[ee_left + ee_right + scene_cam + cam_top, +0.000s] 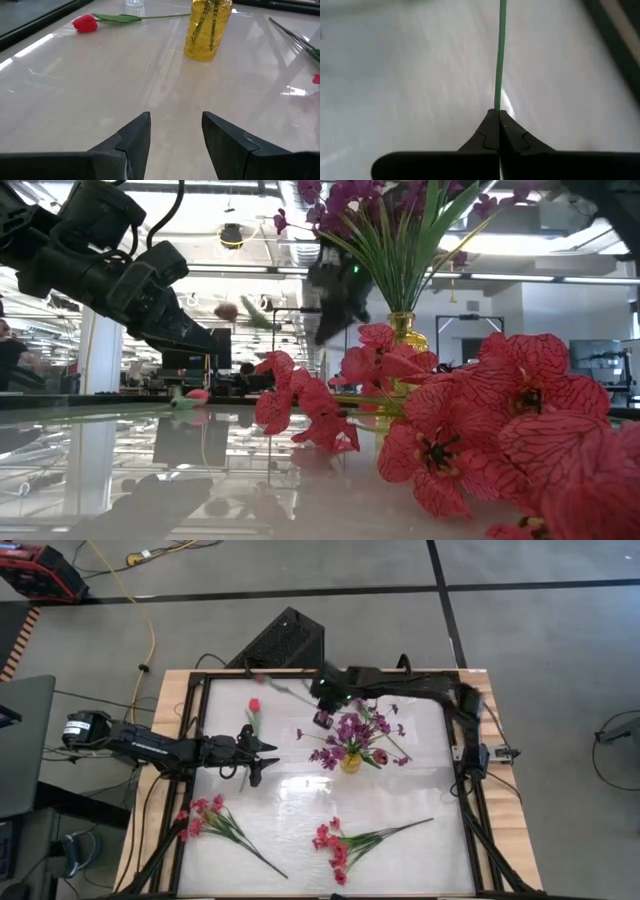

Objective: Sort flowers into vase by color
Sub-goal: Put the purple tulip into the yellow vase

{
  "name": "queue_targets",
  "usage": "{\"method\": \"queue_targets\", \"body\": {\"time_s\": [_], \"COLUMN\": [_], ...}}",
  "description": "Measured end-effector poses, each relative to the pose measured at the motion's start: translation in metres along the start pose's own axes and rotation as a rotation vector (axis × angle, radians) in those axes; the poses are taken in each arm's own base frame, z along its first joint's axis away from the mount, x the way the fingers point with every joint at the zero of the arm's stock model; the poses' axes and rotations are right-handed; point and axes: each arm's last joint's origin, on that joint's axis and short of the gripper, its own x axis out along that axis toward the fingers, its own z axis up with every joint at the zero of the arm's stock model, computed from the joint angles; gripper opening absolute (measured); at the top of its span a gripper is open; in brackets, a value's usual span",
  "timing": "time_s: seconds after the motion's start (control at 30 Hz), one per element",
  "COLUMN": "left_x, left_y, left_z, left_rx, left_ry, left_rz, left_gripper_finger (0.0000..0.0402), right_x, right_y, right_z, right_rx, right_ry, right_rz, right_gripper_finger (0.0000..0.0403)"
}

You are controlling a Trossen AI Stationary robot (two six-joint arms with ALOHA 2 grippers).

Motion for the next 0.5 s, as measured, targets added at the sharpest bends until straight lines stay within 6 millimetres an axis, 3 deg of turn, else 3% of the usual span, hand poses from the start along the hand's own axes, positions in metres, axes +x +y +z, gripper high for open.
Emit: {"method": "queue_targets", "body": {"time_s": [0.2, 0.4, 0.5], "left_x": [0.0, 0.0, 0.0], "left_y": [0.0, 0.0, 0.0], "left_z": [0.0, 0.0, 0.0], "left_rx": [0.005, 0.007, 0.013], "left_ry": [0.0, 0.001, 0.0], "left_rz": [0.0, 0.0, 0.0], "left_gripper_finger": [0.0167, 0.0167, 0.0167], "right_x": [-0.064, -0.123, -0.163], "right_y": [0.003, 0.006, 0.008], "right_z": [0.008, -0.017, -0.03], "right_rx": [0.002, 0.0, -0.011], "right_ry": [-0.383, -0.743, -0.913], "right_rz": [0.031, 0.049, 0.057], "right_gripper_finger": [0.0016, 0.0016, 0.0016]}}
